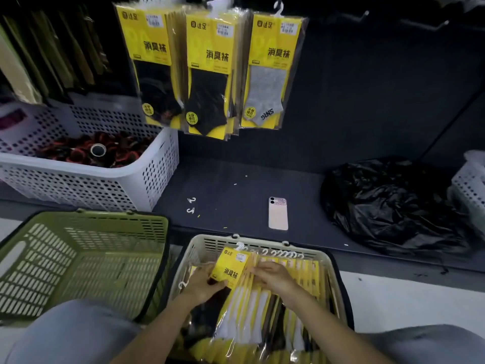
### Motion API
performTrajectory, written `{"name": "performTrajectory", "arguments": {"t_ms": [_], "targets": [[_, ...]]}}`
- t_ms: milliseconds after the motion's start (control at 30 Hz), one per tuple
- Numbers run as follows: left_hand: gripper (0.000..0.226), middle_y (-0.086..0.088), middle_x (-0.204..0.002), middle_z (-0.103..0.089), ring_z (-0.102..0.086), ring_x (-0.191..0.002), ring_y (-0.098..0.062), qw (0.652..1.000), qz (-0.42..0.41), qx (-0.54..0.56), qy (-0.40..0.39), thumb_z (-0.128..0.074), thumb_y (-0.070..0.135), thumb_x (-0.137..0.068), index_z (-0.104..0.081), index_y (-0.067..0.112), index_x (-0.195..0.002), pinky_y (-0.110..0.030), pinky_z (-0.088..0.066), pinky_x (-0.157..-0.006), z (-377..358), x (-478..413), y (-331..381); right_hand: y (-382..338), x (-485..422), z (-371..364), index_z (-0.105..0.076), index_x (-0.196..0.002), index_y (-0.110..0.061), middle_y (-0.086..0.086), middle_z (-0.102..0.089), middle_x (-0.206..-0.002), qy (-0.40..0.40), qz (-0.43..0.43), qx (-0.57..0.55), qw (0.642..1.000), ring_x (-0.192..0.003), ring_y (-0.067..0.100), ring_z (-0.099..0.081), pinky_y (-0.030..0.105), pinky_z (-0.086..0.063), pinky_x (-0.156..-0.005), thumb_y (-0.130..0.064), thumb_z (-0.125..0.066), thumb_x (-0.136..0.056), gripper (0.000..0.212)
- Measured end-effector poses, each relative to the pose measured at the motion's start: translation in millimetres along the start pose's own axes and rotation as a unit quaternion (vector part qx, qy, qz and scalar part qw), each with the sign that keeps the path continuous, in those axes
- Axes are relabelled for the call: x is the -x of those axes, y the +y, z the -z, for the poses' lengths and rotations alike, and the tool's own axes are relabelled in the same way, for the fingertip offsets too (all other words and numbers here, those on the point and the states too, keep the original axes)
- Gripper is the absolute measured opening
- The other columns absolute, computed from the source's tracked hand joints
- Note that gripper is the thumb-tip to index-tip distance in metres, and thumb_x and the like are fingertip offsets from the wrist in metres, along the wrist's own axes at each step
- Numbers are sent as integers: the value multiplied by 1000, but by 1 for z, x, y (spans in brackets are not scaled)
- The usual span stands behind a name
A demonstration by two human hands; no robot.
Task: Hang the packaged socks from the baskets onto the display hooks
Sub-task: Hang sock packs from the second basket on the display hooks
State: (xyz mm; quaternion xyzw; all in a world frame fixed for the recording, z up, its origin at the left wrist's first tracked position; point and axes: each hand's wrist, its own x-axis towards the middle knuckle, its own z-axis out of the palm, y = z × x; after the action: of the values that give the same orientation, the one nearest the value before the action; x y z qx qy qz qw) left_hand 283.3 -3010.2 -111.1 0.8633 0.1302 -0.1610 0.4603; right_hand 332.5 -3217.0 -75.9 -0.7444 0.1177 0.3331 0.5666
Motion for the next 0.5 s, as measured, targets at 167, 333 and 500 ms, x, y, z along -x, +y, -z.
{"name": "performTrajectory", "arguments": {"t_ms": [167,333,500], "targets": [[40,6,-107,-67,-60,-108,-15,989,68,128,-41,-77,26,-77,-57,21,-112,-17,-47,-81,1,3,2,0,5,-24,-37,-134,-15,11,-52,-133,-59,-44,-45,996,-102,19,-57,32,-53,-86,-37,-69,-85,62],[61,1,-113,-56,-55,-107,-14,985,75,156,4,-82,29,-71,-42,20,-117,-20,-43,-83,2,8,13,3,14,-30,-24,-150,-14,10,-42,-144,-12,-18,-45,999,-125,24,-47,37,-44,-101,-42,-60,-90,75],[54,11,-103,-69,-64,-87,1,972,35,232,8,-82,40,-66,-57,23,-111,-10,-46,-66,20,12,60,-39,32,-6,-50,-135,-12,7,-56,-135,3,76,-76,994,-126,24,-52,47,-38,-109,-44,-64,-84,62]]}}
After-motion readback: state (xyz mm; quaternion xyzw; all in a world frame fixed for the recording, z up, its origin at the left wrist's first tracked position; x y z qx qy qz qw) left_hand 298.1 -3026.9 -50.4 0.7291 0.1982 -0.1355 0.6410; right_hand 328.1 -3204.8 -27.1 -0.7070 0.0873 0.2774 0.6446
